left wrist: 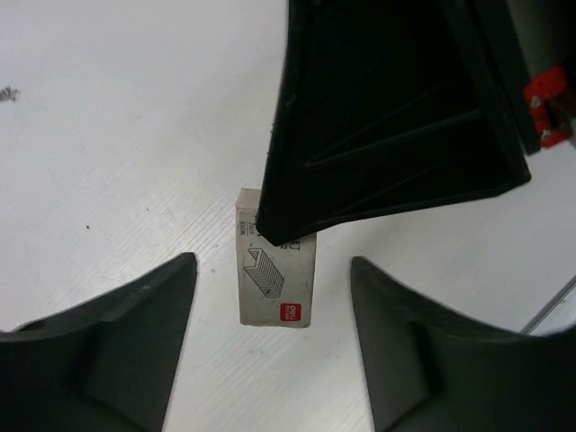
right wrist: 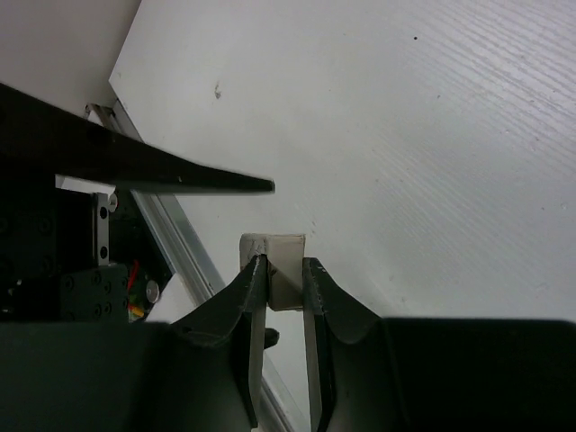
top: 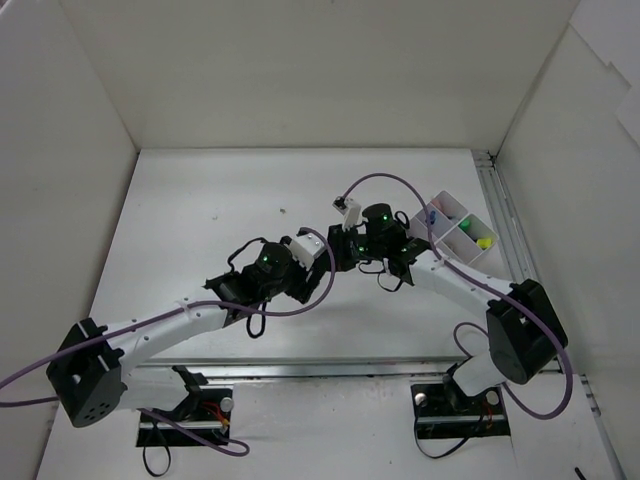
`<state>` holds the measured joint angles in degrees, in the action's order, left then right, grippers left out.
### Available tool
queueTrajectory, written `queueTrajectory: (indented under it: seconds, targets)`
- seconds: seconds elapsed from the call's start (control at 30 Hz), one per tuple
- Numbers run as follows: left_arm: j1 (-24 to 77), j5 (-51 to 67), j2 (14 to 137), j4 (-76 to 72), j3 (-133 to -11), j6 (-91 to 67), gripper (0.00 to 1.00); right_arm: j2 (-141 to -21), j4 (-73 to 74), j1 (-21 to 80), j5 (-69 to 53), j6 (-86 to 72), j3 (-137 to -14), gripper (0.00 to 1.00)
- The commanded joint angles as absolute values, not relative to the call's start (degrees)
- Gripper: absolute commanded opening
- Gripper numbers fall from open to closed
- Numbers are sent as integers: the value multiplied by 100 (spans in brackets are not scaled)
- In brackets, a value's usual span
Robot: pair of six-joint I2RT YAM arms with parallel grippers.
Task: Sort the stationery into containers
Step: Place the stationery in the storage box.
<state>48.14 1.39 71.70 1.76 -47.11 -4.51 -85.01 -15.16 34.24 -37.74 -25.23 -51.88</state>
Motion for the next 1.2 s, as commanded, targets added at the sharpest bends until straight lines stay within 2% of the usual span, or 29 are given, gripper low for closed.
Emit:
queueTrajectory:
  seconds: [0.0, 0.03, 0.07, 0.17, 0.27, 0.33, 0.5, 0.67, 0.9, 1.17]
  targets:
    - [4852, -307, 6874, -352, -4983, -475, 71, -8254, -1592, 3472, -3554, -2348, -5546, 0]
    - [4852, -325, 6847, -317, -4983, -536, 88, -8192, -1426, 3446, -3394, -2242, -5589, 0]
    - [4852, -360, 6803, -264, -4966, -571, 99, -8113, -1302, 3402, -3210, -2128, -5633, 0]
    - [4852, -492, 6461, -167, -4782, -764, 99, -7709, -1011, 3077, -2708, -2031, -5564, 0]
    - [4852, -922, 5987, -88, -4528, -1123, 99, -7182, -408, 2717, -1700, -1690, -5511, 0]
    - [4852, -1474, 5635, 174, -4395, -1440, 100, -6743, -46, 2506, -505, -1556, -5458, 0]
    - [3974, -1539, 5134, 1209, -4148, -2791, 99, -5838, 816, 2005, 1445, -1433, -5124, 0]
    - [3323, -1546, 4686, 2633, -4420, -3506, 99, -5809, 1676, 1477, 2801, -1450, -5141, 0]
    - [3067, -1661, 4175, 2962, -4421, -3604, 99, -6511, 2487, 967, 2980, -1468, -5317, 0]
    - [2909, -1670, 4262, 2997, -4447, -3489, 99, -7495, 2628, 1037, 3260, -1126, -5756, 0]
